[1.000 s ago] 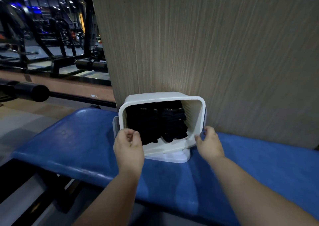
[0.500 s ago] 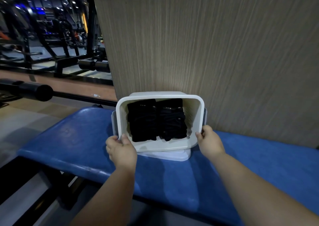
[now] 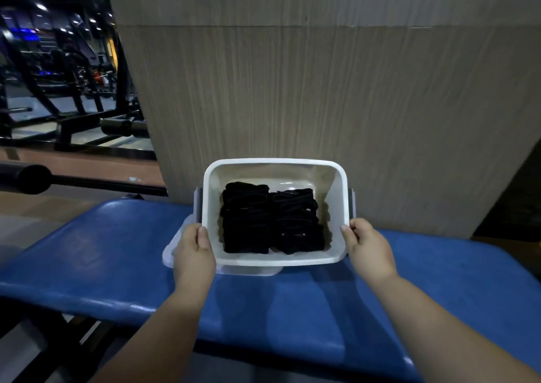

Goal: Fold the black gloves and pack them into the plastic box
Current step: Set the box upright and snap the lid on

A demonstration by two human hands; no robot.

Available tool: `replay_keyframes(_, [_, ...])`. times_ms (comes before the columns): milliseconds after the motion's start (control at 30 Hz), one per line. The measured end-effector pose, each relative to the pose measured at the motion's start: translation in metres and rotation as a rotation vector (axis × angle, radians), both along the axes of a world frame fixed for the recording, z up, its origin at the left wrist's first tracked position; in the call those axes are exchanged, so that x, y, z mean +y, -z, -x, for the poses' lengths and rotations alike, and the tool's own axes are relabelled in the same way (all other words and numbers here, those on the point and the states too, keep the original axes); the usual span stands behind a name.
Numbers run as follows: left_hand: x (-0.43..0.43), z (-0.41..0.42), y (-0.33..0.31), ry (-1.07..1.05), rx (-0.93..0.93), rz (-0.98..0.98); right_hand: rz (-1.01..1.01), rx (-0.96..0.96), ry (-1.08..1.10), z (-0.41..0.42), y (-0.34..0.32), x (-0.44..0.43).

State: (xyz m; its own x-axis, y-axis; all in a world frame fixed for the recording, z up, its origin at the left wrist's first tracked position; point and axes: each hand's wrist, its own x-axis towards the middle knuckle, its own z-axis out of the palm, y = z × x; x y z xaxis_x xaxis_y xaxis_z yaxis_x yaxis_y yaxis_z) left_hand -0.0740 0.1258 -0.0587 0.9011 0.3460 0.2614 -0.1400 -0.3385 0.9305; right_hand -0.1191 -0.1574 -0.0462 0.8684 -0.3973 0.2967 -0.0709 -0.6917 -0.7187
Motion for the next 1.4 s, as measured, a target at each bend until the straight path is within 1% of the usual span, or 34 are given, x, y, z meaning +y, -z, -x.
replay_keyframes(133, [-0.035, 0.003, -0.011, 0.061, 0.033, -0.083, 0.028, -0.003, 0.092, 0.022, -0.005, -0.033])
replay_keyframes(200, [-0.052, 0.003, -0.019, 0.099, 0.016, -0.13, 0.02, -0.006, 0.141, 0.032, -0.006, -0.05])
replay_keyframes(267, [-0.07, 0.004, -0.029, 0.139, -0.006, -0.154, 0.014, -0.013, 0.208, 0.041, -0.008, -0.066])
replay_keyframes(333, [-0.089, 0.005, -0.038, 0.158, 0.01, -0.165, 0.007, -0.004, 0.272, 0.049, -0.012, -0.081])
replay_keyframes(433, [-0.115, 0.006, -0.043, 0.182, 0.071, -0.215, 0.01, 0.036, 0.33, 0.063, -0.019, -0.106])
replay_keyframes(533, [-0.138, 0.007, -0.044, 0.221, 0.102, -0.268, 0.054, 0.097, 0.372, 0.072, -0.027, -0.129])
replay_keyframes(700, [-0.168, 0.006, -0.04, 0.275, 0.163, -0.287, 0.042, 0.163, 0.411, 0.079, -0.033, -0.158])
replay_keyframes(833, [-0.176, 0.004, -0.039, 0.278, 0.172, -0.242, -0.014, 0.171, 0.397, 0.076, -0.034, -0.165])
replay_keyframes(1067, [-0.173, -0.005, -0.036, 0.297, 0.177, -0.233, -0.106, 0.171, 0.43, 0.076, -0.035, -0.16])
replay_keyframes(1233, [-0.172, -0.004, -0.036, 0.305, 0.177, -0.235, -0.125, 0.183, 0.466, 0.08, -0.039, -0.155])
replay_keyframes(1300, [-0.171, -0.003, -0.037, 0.315, 0.188, -0.239, -0.151, 0.15, 0.502, 0.082, -0.039, -0.152])
replay_keyframes(1400, [-0.167, 0.0, -0.037, 0.335, 0.203, -0.239, -0.175, 0.022, 0.567, 0.087, -0.041, -0.14])
